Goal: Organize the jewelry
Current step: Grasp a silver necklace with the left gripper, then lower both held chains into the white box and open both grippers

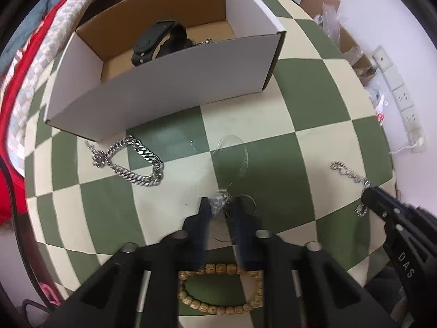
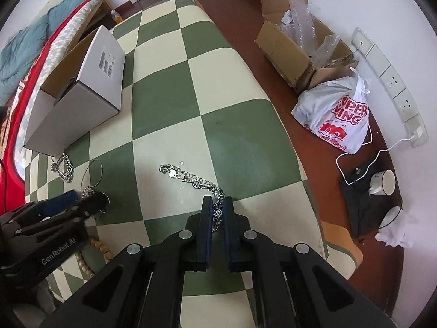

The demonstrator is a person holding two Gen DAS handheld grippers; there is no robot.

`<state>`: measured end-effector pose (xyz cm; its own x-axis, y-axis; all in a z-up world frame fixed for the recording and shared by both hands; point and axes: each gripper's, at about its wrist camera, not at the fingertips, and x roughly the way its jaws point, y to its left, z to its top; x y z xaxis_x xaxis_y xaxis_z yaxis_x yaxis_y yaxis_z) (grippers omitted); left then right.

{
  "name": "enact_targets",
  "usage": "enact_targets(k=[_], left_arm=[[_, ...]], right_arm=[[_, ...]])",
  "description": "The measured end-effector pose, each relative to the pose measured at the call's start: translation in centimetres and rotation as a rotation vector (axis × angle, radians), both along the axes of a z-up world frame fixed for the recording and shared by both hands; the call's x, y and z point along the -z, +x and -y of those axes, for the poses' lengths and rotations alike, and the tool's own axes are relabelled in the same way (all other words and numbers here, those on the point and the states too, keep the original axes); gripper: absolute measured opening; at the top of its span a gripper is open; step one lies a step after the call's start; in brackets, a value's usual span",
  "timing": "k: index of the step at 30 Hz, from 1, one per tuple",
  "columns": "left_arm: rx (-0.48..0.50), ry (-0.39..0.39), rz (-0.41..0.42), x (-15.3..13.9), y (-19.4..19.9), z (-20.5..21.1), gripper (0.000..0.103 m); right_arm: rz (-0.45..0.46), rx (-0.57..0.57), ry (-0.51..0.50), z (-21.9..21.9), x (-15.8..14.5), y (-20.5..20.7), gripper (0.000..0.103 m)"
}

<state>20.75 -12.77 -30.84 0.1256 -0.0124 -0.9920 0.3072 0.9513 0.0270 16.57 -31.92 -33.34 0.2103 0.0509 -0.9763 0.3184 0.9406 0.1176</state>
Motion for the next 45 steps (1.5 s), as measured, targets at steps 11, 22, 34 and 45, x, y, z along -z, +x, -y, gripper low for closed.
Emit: enact_targets(k=[11,22,34,45], left_arm=[[-0.005,0.005,0.038,0.0,-0.8,-0.8,0.002],[-0.053,-0.147,0.087,-6.4,-1.9,-4.8,0.002],[-0.052,-0.337,0.172,-17.0,-0.3,-7.6,0.002],[-0.079,-0.349,0.262,-21.8,5.3,-10.4,0.002]], right_arm=[[-0.016,-0.025,-0.077,-1.7,-0.6,0.4,0.007],[0.113,0.009,0.059,-1.8,-5.0,-0.5,0.007],[0.303,-0.085,0.130,-4.7,-15.7,1.5,0.006],[0.403,-0.211,0.155,-10.0,-22.6,6.2,0.006]])
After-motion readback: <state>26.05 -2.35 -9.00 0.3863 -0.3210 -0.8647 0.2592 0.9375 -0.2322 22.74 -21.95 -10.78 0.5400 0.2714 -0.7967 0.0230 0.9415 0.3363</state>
